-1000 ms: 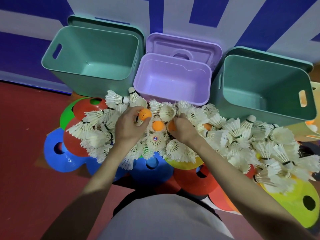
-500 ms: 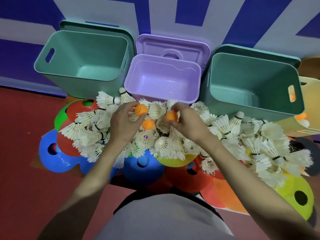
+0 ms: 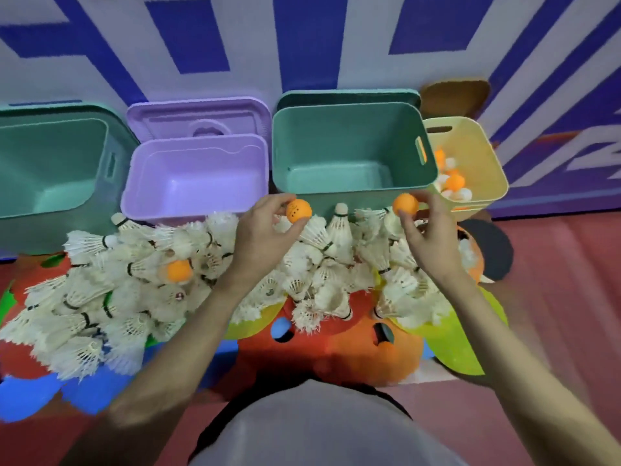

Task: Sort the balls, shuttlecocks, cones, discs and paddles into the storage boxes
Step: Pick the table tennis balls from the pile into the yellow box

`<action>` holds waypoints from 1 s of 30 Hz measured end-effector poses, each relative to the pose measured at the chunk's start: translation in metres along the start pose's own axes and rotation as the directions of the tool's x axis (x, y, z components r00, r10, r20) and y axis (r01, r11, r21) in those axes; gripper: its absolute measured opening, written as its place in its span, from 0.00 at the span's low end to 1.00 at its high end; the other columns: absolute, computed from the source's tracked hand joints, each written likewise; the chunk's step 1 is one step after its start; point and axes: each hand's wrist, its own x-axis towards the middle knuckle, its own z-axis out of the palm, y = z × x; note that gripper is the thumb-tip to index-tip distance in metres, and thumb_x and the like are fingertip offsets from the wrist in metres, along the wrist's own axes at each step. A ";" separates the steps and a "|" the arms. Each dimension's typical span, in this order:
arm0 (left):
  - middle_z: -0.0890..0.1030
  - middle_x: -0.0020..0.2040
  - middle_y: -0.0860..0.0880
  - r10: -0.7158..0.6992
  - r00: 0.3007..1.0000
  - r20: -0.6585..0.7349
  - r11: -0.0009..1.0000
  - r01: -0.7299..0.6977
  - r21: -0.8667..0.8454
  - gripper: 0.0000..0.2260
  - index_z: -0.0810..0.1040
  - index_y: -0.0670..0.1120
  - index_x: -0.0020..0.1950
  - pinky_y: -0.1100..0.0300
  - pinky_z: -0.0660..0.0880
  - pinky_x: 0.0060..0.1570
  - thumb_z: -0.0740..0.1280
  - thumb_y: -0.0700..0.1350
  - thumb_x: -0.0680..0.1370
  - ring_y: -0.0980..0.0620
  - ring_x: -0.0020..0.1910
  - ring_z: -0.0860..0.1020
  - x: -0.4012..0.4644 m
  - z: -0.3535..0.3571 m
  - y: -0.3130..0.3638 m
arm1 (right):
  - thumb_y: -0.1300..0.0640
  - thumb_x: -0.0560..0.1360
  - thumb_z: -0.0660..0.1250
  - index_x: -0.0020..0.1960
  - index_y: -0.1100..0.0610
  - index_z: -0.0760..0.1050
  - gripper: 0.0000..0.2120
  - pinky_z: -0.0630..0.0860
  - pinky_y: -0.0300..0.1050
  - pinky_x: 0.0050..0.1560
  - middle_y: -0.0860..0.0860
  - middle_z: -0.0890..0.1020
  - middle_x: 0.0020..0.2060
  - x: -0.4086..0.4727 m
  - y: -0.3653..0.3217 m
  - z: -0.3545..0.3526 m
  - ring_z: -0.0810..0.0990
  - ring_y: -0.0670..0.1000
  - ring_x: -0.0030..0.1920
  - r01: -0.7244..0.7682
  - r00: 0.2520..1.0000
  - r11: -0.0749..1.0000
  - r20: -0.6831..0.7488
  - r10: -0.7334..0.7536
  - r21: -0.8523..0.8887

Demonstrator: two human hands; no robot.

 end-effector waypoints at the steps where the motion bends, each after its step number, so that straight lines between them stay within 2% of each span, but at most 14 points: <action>1: 0.81 0.53 0.50 0.030 0.999 0.035 1.000 -0.030 0.001 0.17 0.79 0.46 0.59 0.73 0.72 0.47 0.74 0.47 0.72 0.60 0.47 0.77 0.007 0.014 0.013 | 0.55 0.78 0.65 0.62 0.60 0.71 0.15 0.71 0.40 0.41 0.56 0.78 0.53 -0.001 0.013 -0.012 0.77 0.54 0.45 -0.025 0.999 1.000 -0.027 0.025 -0.009; 2: 0.81 0.53 0.50 0.061 0.996 0.071 0.998 -0.061 -0.004 0.16 0.79 0.46 0.59 0.73 0.72 0.46 0.74 0.47 0.73 0.60 0.47 0.77 0.014 0.028 0.024 | 0.55 0.78 0.65 0.62 0.60 0.71 0.15 0.73 0.44 0.42 0.56 0.78 0.53 -0.001 0.025 -0.023 0.77 0.54 0.45 -0.054 0.997 0.998 -0.054 0.053 -0.017; 4: 0.81 0.53 0.51 0.113 0.984 0.136 0.994 -0.111 -0.023 0.16 0.79 0.46 0.60 0.66 0.76 0.47 0.74 0.47 0.73 0.59 0.46 0.78 0.027 0.055 0.048 | 0.56 0.77 0.66 0.62 0.60 0.71 0.16 0.74 0.47 0.44 0.56 0.78 0.54 -0.002 0.048 -0.041 0.77 0.53 0.44 -0.103 0.990 0.994 -0.101 0.100 -0.023; 6: 0.79 0.51 0.52 0.148 0.972 0.180 0.989 -0.148 -0.016 0.16 0.79 0.47 0.60 0.57 0.78 0.48 0.74 0.47 0.73 0.57 0.43 0.78 0.040 0.080 0.068 | 0.56 0.77 0.66 0.62 0.60 0.71 0.16 0.73 0.47 0.44 0.57 0.77 0.53 -0.002 0.068 -0.054 0.76 0.52 0.44 -0.125 0.985 0.991 -0.127 0.119 -0.043; 7: 0.78 0.50 0.53 0.162 0.965 0.205 0.986 -0.165 -0.002 0.16 0.79 0.47 0.60 0.56 0.77 0.48 0.73 0.46 0.73 0.56 0.42 0.77 0.047 0.094 0.078 | 0.56 0.77 0.66 0.62 0.60 0.71 0.16 0.72 0.45 0.44 0.58 0.76 0.52 -0.001 0.079 -0.060 0.74 0.51 0.43 -0.138 0.983 0.989 -0.132 0.129 -0.060; 11: 0.80 0.55 0.50 0.255 0.918 0.303 0.960 -0.278 0.036 0.16 0.78 0.48 0.61 0.52 0.77 0.50 0.72 0.47 0.74 0.53 0.45 0.78 0.080 0.144 0.112 | 0.56 0.77 0.66 0.63 0.60 0.71 0.16 0.67 0.41 0.42 0.59 0.75 0.52 0.015 0.113 -0.076 0.73 0.51 0.42 -0.204 0.971 0.975 -0.143 0.191 -0.085; 13: 0.81 0.56 0.50 0.306 0.891 0.336 0.940 -0.338 0.039 0.16 0.78 0.48 0.61 0.52 0.77 0.50 0.71 0.47 0.74 0.52 0.48 0.79 0.098 0.166 0.126 | 0.54 0.77 0.66 0.64 0.60 0.71 0.17 0.64 0.38 0.41 0.59 0.74 0.54 0.030 0.122 -0.083 0.71 0.48 0.39 -0.248 0.959 0.965 -0.163 0.231 -0.090; 16: 0.80 0.58 0.49 0.353 0.856 0.377 0.914 -0.402 0.058 0.17 0.78 0.48 0.62 0.52 0.76 0.51 0.71 0.48 0.74 0.49 0.51 0.78 0.122 0.196 0.147 | 0.54 0.78 0.65 0.65 0.60 0.71 0.18 0.67 0.39 0.44 0.59 0.74 0.57 0.055 0.129 -0.091 0.72 0.47 0.38 -0.285 0.947 0.955 -0.178 0.269 -0.075; 18: 0.80 0.60 0.49 0.361 0.835 0.417 0.895 -0.435 0.097 0.18 0.77 0.48 0.64 0.54 0.75 0.54 0.71 0.48 0.75 0.48 0.54 0.78 0.135 0.214 0.158 | 0.54 0.78 0.65 0.66 0.60 0.71 0.19 0.69 0.41 0.46 0.59 0.74 0.59 0.072 0.132 -0.095 0.74 0.48 0.41 -0.288 0.948 0.954 -0.168 0.271 -0.086; 22: 0.77 0.65 0.46 0.335 0.798 0.502 0.873 -0.464 0.154 0.21 0.73 0.46 0.69 0.51 0.73 0.59 0.69 0.48 0.77 0.46 0.60 0.77 0.146 0.236 0.164 | 0.53 0.78 0.64 0.68 0.60 0.70 0.20 0.71 0.41 0.47 0.59 0.74 0.61 0.094 0.135 -0.095 0.78 0.52 0.47 -0.287 0.951 0.952 -0.151 0.270 -0.106; 26: 0.76 0.65 0.46 0.362 0.805 0.471 0.871 -0.472 0.138 0.20 0.73 0.45 0.69 0.52 0.72 0.59 0.68 0.47 0.77 0.46 0.61 0.76 0.139 0.229 0.154 | 0.54 0.79 0.63 0.65 0.61 0.71 0.18 0.71 0.41 0.46 0.58 0.75 0.60 0.091 0.131 -0.090 0.79 0.51 0.47 -0.278 0.954 0.954 -0.147 0.261 -0.110; 30: 0.78 0.60 0.48 0.365 0.854 0.372 0.907 -0.417 0.067 0.15 0.76 0.45 0.65 0.54 0.76 0.54 0.67 0.43 0.78 0.52 0.55 0.77 0.120 0.195 0.129 | 0.54 0.79 0.63 0.61 0.61 0.73 0.15 0.76 0.49 0.47 0.57 0.77 0.57 0.063 0.118 -0.075 0.79 0.52 0.44 -0.212 0.975 0.971 -0.091 0.202 -0.111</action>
